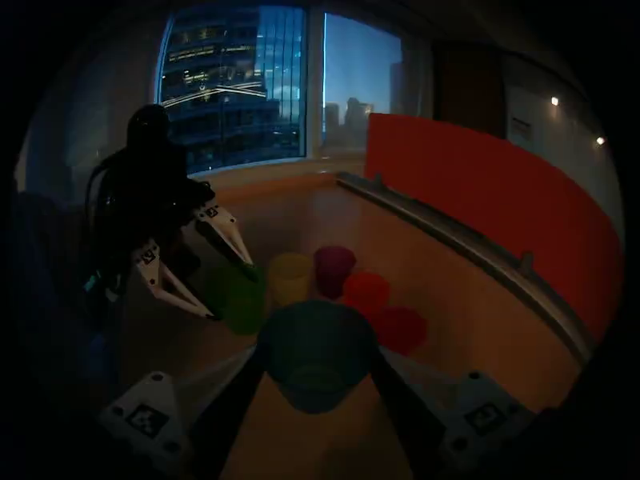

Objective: Pour water

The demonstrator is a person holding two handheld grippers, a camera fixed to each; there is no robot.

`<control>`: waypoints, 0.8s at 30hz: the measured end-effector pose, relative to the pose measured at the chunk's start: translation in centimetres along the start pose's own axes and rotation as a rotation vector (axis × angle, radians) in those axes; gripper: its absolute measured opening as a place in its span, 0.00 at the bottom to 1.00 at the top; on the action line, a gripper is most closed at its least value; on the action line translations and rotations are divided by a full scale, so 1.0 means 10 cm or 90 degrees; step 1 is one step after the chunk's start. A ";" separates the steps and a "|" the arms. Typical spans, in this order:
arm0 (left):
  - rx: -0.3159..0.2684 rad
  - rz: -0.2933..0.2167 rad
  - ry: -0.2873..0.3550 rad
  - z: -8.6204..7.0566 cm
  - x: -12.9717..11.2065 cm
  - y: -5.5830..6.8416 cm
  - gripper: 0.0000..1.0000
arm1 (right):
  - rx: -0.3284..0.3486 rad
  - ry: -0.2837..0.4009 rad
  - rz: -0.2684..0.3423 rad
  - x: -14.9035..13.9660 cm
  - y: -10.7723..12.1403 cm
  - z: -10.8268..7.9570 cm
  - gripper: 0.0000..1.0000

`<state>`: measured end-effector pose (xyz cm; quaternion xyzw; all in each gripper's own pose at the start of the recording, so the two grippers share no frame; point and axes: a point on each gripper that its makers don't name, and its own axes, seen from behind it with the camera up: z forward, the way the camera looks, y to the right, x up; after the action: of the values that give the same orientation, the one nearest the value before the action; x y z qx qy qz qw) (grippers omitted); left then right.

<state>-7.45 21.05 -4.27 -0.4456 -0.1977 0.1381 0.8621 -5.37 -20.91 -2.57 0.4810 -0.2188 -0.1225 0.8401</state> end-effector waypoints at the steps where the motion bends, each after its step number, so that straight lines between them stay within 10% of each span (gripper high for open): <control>1: -0.002 -0.001 -0.003 0.02 -0.02 0.00 0.85 | 0.001 -0.004 -0.001 -0.03 0.00 0.02 0.94; 24: -0.039 0.018 -0.063 0.31 -0.34 0.01 0.85 | 0.026 -0.065 -0.011 -0.47 -0.08 0.30 0.95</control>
<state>-11.86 21.92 -3.48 -0.4670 -0.2378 0.1656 0.8355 -10.91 -21.64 -3.14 0.4929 -0.2598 -0.1497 0.8168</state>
